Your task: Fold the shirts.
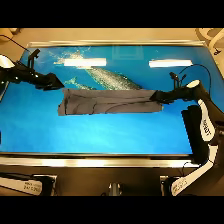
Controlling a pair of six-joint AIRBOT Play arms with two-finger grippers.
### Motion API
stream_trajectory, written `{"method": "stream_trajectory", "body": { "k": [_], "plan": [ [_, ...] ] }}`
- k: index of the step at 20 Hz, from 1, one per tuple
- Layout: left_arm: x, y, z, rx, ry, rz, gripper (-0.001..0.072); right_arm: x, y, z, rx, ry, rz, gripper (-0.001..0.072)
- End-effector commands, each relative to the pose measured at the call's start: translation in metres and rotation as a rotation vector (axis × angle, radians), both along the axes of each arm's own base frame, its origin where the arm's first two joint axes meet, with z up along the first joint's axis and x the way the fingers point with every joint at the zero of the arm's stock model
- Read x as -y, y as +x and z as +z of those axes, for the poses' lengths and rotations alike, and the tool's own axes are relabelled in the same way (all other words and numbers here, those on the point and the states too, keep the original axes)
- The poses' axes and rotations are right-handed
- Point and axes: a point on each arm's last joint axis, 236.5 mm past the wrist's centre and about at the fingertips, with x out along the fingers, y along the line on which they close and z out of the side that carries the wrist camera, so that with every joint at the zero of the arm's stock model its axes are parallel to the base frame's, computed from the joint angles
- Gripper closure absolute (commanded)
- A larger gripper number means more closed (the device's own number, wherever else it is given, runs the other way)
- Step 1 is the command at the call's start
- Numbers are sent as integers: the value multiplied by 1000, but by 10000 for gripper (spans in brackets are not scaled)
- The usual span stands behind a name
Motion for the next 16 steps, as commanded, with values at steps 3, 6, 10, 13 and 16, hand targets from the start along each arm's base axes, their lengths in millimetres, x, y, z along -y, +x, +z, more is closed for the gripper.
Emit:
{"method": "stream_trajectory", "body": {
  "k": [3,6,10,13,16],
  "plan": [
    [15,-9,18,32,5,-40,332,-36,-3,-17,-49,20,16,112],
    [28,-11,17,33,4,-65,334,-43,-4,-10,-51,52,18,687],
    [80,-2,-1,71,-7,-109,680,-47,3,52,81,56,48,687],
    [158,1,-43,59,-41,-163,680,-51,-3,121,197,45,76,687],
    [242,-7,-84,5,-147,-157,680,-60,-33,188,281,43,145,687]
  ]
}}
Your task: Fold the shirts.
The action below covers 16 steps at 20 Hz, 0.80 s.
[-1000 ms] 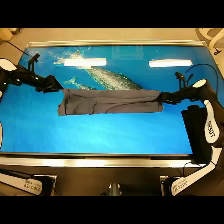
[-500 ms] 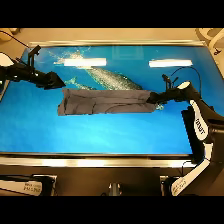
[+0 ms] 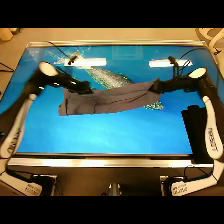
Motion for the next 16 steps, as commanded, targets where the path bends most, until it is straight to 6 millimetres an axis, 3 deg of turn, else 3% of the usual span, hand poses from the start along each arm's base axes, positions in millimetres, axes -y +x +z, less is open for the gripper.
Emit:
{"method": "stream_trajectory", "body": {
  "k": [1,3,6,8,10,13,16],
  "plan": [
    [94,-6,-39,-50,-128,32,680,-12,-36,76,101,-4,79,686],
    [135,-16,-52,-109,-218,53,682,-17,-61,113,155,-17,120,686],
    [178,-33,-68,-127,-256,54,682,-21,-89,162,219,-11,97,686],
    [205,-39,-64,-115,-304,83,682,-23,-102,184,251,-7,79,686],
    [224,-40,-57,-126,-366,129,682,-26,-115,193,256,-6,88,686],
    [229,-51,-62,-158,-371,99,683,-23,-115,193,258,-20,82,686],
    [195,-38,-43,-86,-330,20,685,-15,-101,170,212,-46,66,686]
  ]
}}
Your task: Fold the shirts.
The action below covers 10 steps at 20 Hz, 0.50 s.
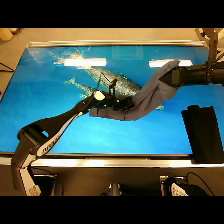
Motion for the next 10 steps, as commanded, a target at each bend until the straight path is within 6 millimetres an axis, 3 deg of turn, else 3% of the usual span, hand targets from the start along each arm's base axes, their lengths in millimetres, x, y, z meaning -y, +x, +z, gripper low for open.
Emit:
{"method": "stream_trajectory", "body": {
  "k": [1,4,7,10],
  "plan": [
    [-40,14,22,107,74,-67,685,4,14,-19,-39,-12,-21,686],
    [-133,51,71,286,250,-45,685,-23,42,-42,-54,31,-9,686],
    [-231,80,149,412,311,106,685,-86,64,-57,-55,137,31,686],
    [-305,87,216,509,315,261,684,-148,75,-78,-67,205,56,686]
  ]
}}
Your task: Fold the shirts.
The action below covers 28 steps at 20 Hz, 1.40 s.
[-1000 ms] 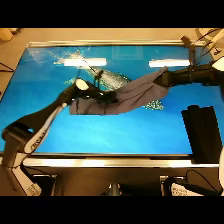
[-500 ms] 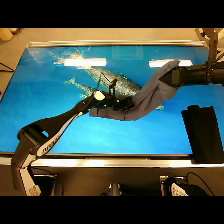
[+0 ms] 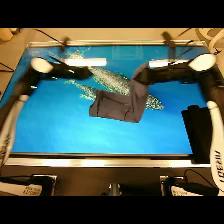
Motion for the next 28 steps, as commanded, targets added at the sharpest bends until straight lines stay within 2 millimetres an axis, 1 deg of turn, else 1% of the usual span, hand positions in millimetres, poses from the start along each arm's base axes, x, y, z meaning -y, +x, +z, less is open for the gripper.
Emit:
{"method": "stream_trajectory", "body": {
  "k": [1,2,3,4,6,7,8,9,10,11,12,13,14,15,16,18,19,20,21,22,23,24,25,26,28],
  "plan": [
    [-92,-1,71,131,44,142,683,-72,16,-28,-18,82,-1,686],
    [-103,-5,82,149,45,159,683,-89,16,-41,-33,82,4,686],
    [-109,-10,91,159,46,165,683,-106,15,-55,-51,80,8,686],
    [-110,-15,97,163,49,161,683,-121,14,-68,-67,79,9,685],
    [-104,-26,100,154,53,133,683,-148,9,-95,-88,68,22,683],
    [-100,-30,99,148,57,116,683,-160,7,-107,-97,63,26,601],
    [-95,-34,98,141,61,98,683,-167,6,-116,-102,58,26,391],
    [-90,-36,97,137,64,85,683,-170,5,-122,-109,55,27,163],
    [-86,-37,96,138,67,76,683,-166,6,-125,-109,44,30,47],
    [-84,-38,95,138,69,72,683,-157,6,-124,-112,30,45,38],
    [-82,-39,96,138,69,68,683,-141,5,-122,-107,1,73,39],
    [-82,-39,96,138,69,67,683,-118,5,-120,-103,-42,100,39],
    [-83,-39,95,142,75,63,683,-84,5,-122,-113,-113,111,39],
    [-84,-39,94,146,84,55,683,-44,5,-126,-125,-200,111,39],
    [-85,-39,93,145,98,55,683,1,4,-132,-151,-299,102,38],
    [-87,-41,88,137,118,49,683,100,-17,-157,-326,-487,47,39],
    [-89,-41,87,135,126,48,683,130,-28,-169,-410,-514,3,46],
    [-89,-41,86,135,130,48,683,143,-38,-181,-475,-489,-23,46],
    [-89,-41,86,134,130,48,683,141,-46,-192,-513,-441,-34,46],
    [-89,-41,86,134,130,48,683,130,-49,-202,-527,-389,-47,45],
    [-89,-41,86,133,130,47,683,114,-48,-209,-515,-333,-51,44],
    [-89,-42,85,130,131,46,683,95,-44,-214,-497,-277,-61,43],
    [-88,-42,85,128,132,44,683,81,-38,-216,-471,-238,-78,43],
    [-89,-43,84,125,135,42,683,70,-29,-217,-440,-221,-96,44],
    [-92,-43,81,122,154,43,683,55,-14,-218,-393,-201,-126,44]
  ]
}}
